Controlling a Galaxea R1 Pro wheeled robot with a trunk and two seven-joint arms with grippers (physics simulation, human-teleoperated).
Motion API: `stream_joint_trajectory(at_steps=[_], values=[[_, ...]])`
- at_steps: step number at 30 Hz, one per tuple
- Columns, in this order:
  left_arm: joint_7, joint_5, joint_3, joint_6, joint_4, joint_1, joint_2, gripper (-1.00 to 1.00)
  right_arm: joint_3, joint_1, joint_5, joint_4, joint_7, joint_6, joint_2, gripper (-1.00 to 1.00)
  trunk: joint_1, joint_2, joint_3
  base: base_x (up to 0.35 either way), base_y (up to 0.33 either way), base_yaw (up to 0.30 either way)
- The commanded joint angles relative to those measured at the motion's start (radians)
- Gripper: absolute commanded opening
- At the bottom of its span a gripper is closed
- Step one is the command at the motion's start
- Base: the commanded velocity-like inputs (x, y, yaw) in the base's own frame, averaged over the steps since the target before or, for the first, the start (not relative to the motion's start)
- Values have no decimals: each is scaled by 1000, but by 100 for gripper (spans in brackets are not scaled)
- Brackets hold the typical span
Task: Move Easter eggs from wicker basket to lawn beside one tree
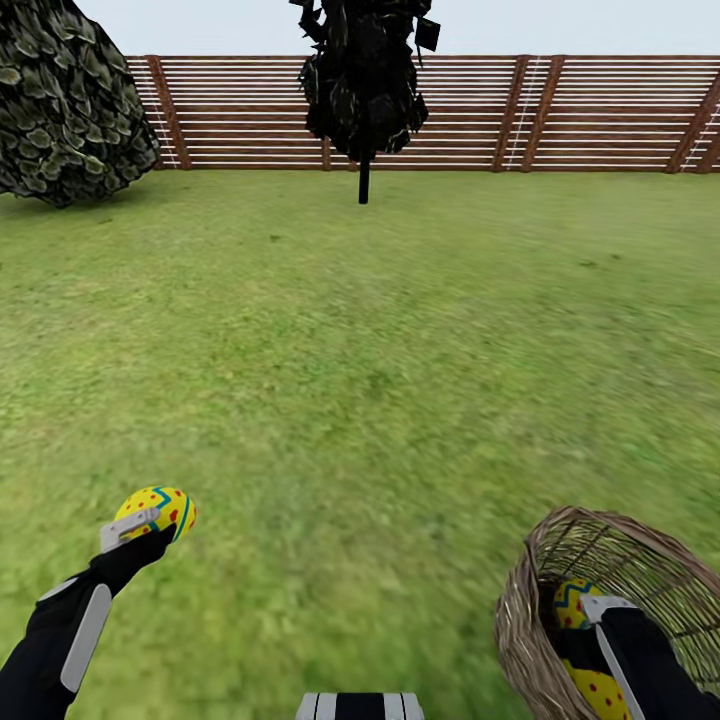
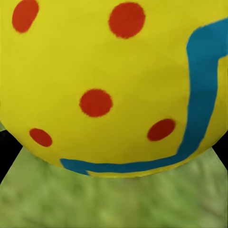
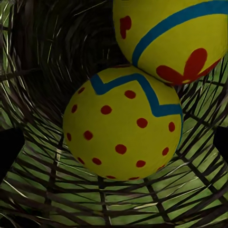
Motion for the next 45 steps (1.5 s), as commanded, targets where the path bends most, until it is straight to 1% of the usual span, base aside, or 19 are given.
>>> stream_joint_trajectory(at_steps=[1, 5, 15, 27, 45], values=[[-4, 5, 2, 6, -2, 0, -1, -100, 0, 0, 9, -1, 6, 4, 0, 100, 0, 0, -1, 48, -164, 0], [-4, 5, 2, 7, -2, 0, -1, -100, 0, 0, 8, -1, 7, 4, 0, 100, 0, 0, -1, 99, -216, 0], [-4, 5, 1, 12, -3, 0, -3, -100, 0, 0, 8, -2, 7, 4, 2, 100, 0, 0, -1, 25, -49, 0], [-4, 5, 2, 14, -21, 0, -1, -100, 1, 0, 10, -2, 6, 5, 9, 100, 5, -3, -47, 0, 0, 0], [-4, 5, 2, 14, -24, 0, -3, -100, 1, 0, 5, -4, 6, 5, 6, 100, 13, -7, -117, 0, 0, 0]])
